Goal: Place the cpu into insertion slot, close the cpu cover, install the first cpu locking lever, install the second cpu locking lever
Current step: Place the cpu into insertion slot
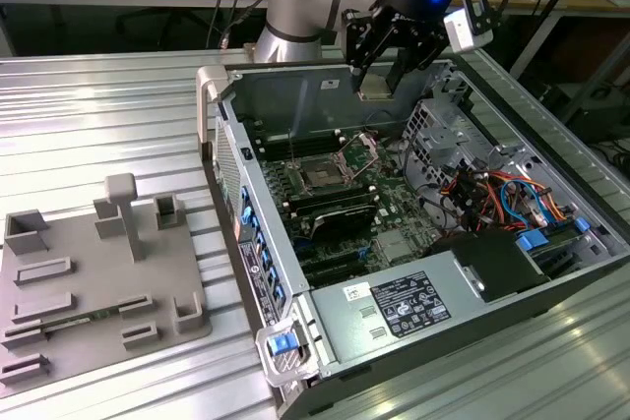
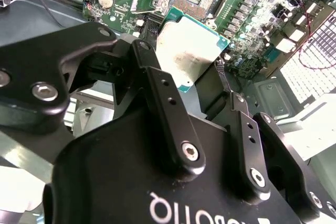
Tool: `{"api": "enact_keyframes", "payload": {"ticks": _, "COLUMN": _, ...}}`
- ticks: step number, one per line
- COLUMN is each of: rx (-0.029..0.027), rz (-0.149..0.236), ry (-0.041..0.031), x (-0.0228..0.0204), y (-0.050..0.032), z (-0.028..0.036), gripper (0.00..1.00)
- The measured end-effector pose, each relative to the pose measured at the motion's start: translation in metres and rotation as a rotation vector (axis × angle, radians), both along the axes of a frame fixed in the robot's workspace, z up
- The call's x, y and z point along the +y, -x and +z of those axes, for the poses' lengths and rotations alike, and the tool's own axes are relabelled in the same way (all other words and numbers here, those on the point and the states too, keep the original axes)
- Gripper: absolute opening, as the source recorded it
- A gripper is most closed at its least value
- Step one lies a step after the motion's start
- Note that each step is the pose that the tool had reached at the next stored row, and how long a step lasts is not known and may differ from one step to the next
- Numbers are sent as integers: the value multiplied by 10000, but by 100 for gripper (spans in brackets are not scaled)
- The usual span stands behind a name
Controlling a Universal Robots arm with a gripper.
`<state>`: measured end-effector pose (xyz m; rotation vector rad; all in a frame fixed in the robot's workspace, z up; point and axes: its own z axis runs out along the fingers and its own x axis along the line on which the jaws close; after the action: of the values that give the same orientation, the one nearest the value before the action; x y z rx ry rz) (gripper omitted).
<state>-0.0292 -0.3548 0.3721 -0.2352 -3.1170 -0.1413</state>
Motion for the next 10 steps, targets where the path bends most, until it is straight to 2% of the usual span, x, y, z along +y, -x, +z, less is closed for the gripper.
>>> {"api": "enact_keyframes", "payload": {"ticks": 10, "rx": 0, "rz": -5, "ry": 1, "x": 0, "y": 0, "z": 0, "gripper": 55}}
